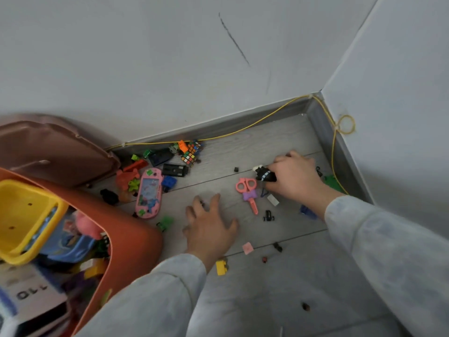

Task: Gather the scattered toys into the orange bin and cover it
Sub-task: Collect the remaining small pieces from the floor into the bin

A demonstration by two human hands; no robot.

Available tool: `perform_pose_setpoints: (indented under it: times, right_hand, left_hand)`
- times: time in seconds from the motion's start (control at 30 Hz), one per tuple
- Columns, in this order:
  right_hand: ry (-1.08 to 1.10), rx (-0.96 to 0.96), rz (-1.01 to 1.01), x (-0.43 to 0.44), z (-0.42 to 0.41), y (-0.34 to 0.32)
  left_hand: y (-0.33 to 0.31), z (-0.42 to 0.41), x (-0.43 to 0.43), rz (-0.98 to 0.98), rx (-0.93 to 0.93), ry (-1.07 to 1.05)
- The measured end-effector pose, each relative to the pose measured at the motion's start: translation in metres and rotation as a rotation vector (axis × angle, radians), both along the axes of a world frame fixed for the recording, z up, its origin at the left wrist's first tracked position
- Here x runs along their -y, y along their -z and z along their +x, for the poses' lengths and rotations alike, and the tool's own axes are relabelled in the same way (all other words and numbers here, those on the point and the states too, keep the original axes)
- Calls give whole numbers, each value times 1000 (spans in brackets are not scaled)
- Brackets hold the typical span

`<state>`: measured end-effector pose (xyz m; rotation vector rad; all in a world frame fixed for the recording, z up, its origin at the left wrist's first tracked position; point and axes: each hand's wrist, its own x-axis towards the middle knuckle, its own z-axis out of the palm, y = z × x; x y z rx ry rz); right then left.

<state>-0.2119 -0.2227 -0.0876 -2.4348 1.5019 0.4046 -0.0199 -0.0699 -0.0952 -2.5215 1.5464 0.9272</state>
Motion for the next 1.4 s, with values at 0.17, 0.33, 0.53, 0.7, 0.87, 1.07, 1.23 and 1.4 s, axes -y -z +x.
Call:
perform_pose_setpoints:
  times: [0.17,0.33,0.53,0.7,0.87,1.07,1.23,1.4]
  right_hand:
    - [120,23,3,-30,-46,-11]
    - [285,241,-81,-62,-79,-15]
    - [239,292,-70,-96,-115,-21]
    - [282,293,-44,-129,-144,-44]
    - [326,321,-30,-173,-156,-60]
    - [345,332,-48,-205,-166,-75]
    - [382,269,-4,-218,-169,-80]
    - [408,259,3,-211,-157,-84]
  left_hand:
    - [19,-5,-16,-23,162,-61]
    - [38,16,-14,-22,86,-25]
    - [36,-32,9,-152,-44,195]
    - [35,-72,27,-180,-120,415]
    - [39,-117,35,-227,-75,665]
    - [51,-157,32,-411,51,990]
    - [51,-157,17,-446,19,1051]
    - [28,-135,28,-212,-38,1090]
